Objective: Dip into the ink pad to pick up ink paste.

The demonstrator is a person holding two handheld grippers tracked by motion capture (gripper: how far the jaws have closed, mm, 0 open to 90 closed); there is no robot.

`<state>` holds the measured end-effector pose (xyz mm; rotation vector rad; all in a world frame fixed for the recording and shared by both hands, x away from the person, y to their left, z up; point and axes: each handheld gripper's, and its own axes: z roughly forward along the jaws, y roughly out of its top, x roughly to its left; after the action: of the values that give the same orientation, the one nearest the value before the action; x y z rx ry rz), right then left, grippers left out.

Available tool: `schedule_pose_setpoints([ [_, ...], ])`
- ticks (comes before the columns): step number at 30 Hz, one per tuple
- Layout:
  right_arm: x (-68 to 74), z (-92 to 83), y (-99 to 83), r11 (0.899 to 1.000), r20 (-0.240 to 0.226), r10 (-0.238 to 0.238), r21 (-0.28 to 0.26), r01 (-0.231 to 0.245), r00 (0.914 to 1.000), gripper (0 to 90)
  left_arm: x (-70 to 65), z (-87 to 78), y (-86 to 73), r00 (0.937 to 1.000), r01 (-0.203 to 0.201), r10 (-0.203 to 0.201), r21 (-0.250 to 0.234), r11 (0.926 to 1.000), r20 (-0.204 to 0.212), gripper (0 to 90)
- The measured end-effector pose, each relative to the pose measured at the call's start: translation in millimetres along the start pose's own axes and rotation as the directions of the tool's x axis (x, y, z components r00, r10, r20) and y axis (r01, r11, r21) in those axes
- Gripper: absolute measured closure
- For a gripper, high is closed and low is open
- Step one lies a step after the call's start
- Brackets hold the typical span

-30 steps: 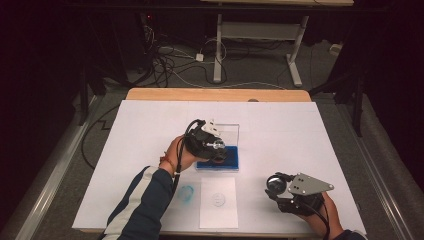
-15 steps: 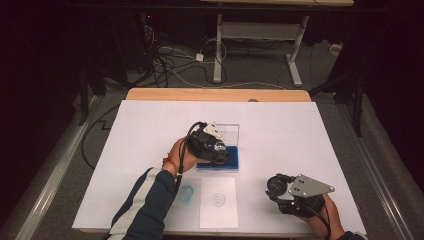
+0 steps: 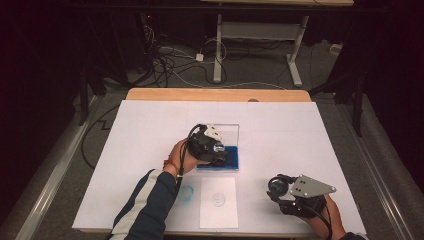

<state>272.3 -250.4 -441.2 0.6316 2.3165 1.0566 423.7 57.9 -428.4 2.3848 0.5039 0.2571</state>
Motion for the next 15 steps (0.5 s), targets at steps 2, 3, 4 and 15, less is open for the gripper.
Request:
schedule_pose_setpoints([
  [2,0.4,-0.1,-0.1,1.0,-0.002,-0.001,0.001,0.001,1.0,37.9,-0.5,0.5,-0.6,1.0,-0.001,0.001,-0.003,1.0,-0.002,54.0],
  [3,0.5,-0.1,-0.2,1.0,-0.003,-0.002,0.001,0.002,1.0,37.9,-0.4,0.6,-1.2,1.0,-0.001,0.001,-0.005,1.0,-0.003,54.0],
  [4,0.5,-0.3,-0.2,1.0,-0.003,-0.002,0.002,0.002,1.0,37.9,0.1,1.1,-2.6,1.0,0.006,-0.006,-0.014,0.9999,0.002,54.0],
  [15,1.1,-1.2,0.0,1.0,-0.002,-0.004,0.002,0.004,1.0,37.9,2.4,3.2,-11.8,0.9989,0.044,-0.042,-0.057,0.9974,0.022,53.9],
])
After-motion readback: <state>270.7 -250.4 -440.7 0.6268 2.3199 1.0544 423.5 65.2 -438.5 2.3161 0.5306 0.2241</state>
